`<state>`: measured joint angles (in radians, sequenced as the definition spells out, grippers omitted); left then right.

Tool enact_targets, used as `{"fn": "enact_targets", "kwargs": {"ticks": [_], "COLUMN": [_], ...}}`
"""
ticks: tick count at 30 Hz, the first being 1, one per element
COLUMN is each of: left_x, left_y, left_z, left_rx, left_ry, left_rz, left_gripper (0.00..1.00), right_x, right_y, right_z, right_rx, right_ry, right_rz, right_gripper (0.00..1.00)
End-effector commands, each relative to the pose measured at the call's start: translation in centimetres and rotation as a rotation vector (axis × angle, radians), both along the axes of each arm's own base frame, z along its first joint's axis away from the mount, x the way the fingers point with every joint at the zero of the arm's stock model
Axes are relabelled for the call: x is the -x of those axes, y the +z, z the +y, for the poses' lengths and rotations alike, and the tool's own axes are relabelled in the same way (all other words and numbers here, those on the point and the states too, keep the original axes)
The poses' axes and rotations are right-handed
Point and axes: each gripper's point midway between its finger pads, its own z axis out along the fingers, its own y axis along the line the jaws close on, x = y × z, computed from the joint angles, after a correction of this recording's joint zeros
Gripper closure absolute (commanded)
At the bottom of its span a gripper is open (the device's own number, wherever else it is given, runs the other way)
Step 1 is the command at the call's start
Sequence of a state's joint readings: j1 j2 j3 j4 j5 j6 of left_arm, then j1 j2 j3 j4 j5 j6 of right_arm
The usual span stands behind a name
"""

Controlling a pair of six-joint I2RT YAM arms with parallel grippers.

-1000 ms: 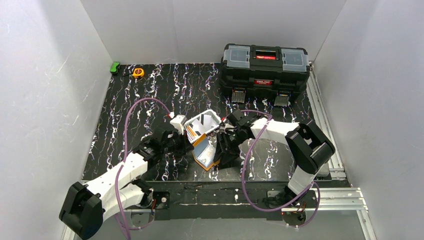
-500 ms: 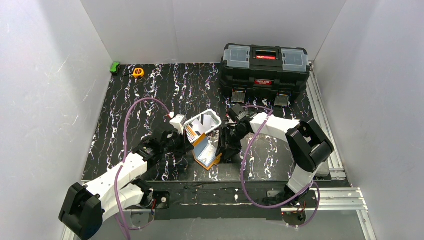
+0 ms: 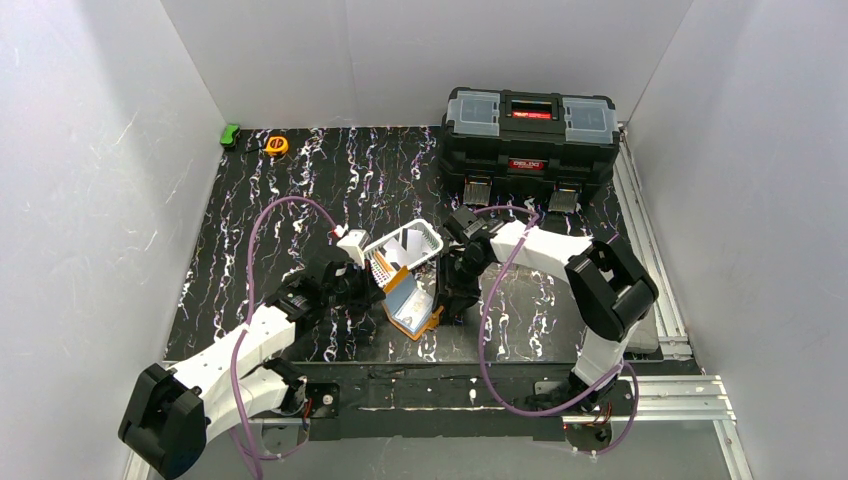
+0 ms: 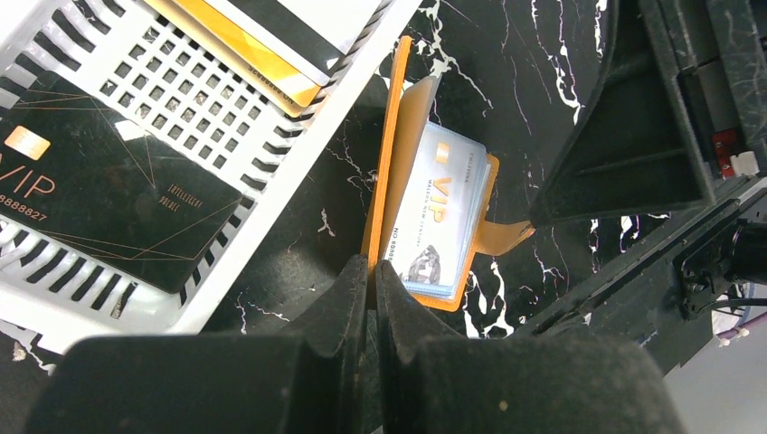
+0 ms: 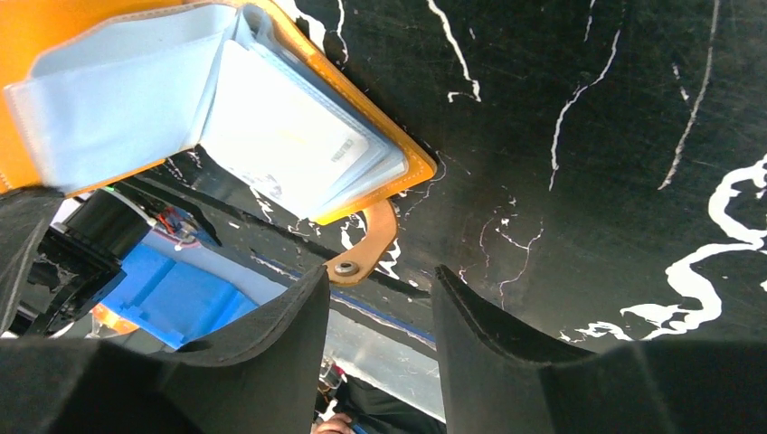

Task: Put the credit cards into the card holder
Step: Close the card holder at the center of the board.

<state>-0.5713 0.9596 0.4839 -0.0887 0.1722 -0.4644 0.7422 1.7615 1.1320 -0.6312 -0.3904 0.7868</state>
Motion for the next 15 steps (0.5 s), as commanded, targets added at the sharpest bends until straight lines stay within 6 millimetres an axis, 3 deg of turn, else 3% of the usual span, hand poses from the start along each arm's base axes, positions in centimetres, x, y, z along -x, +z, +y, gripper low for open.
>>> {"fn": "enact_targets", "kwargs": {"ticks": [1, 15], "left_x": [-0.6, -0.6], "left_y": [1.2, 1.2], "left_z": [-0.2, -0.3], "left_rx": [0.019, 0.035], "left_ry": [0.015, 0.019], "left_rz": [-0.022, -0.026], "left_gripper": [1.0, 1.0], "right_x": [-0.2, 0.7], "right_y": [0.4, 0.7], "right_z": [0.4, 2.2], "right_rx": [0.016, 0.015], "right_ry": [0.004, 0.095], "right_rz": [-0.005, -0.001], "right_gripper": [0.48, 0.53]}}
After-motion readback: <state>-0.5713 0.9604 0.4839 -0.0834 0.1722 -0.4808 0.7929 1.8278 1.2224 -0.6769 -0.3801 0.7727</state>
